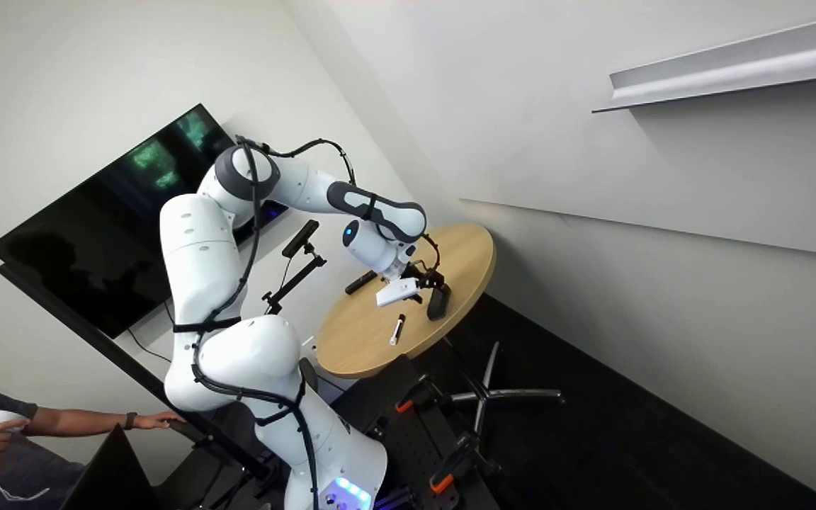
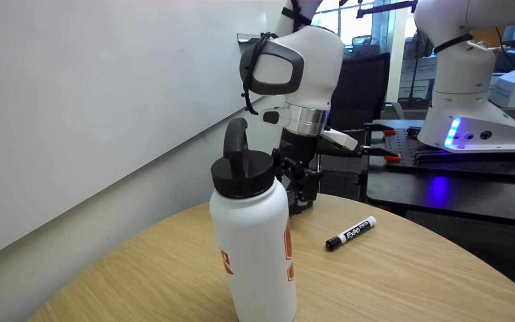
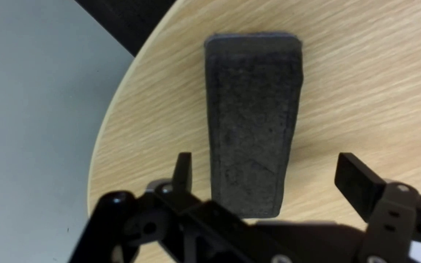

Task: Pick up the duster and rub the white board

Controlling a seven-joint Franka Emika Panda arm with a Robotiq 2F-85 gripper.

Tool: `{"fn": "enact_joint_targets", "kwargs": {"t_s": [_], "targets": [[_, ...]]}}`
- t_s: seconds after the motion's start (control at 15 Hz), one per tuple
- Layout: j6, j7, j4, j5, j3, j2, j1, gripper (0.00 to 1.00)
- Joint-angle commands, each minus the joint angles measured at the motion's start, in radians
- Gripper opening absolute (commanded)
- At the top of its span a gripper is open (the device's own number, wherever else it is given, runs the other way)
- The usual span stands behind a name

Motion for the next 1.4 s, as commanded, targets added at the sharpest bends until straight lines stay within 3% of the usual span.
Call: {"fn": "enact_joint_targets", "kwargs": {"t_s": [0.0,0.67,0.93,1.0,1.33], "targets": [[0.02,-0.022,-0.069,0.0,-0.069,-0.084,0.069,1.0],[0.013,-0.126,-0.211,-0.001,-0.063,-0.347,0.056,1.0],[0.013,-0.119,-0.252,-0.001,-0.116,-0.397,0.092,1.0],[0.013,-0.136,-0.266,-0.001,-0.099,-0.408,0.077,1.0],[0.013,-0.214,-0.274,-0.001,-0.198,-0.407,0.163,1.0]]}}
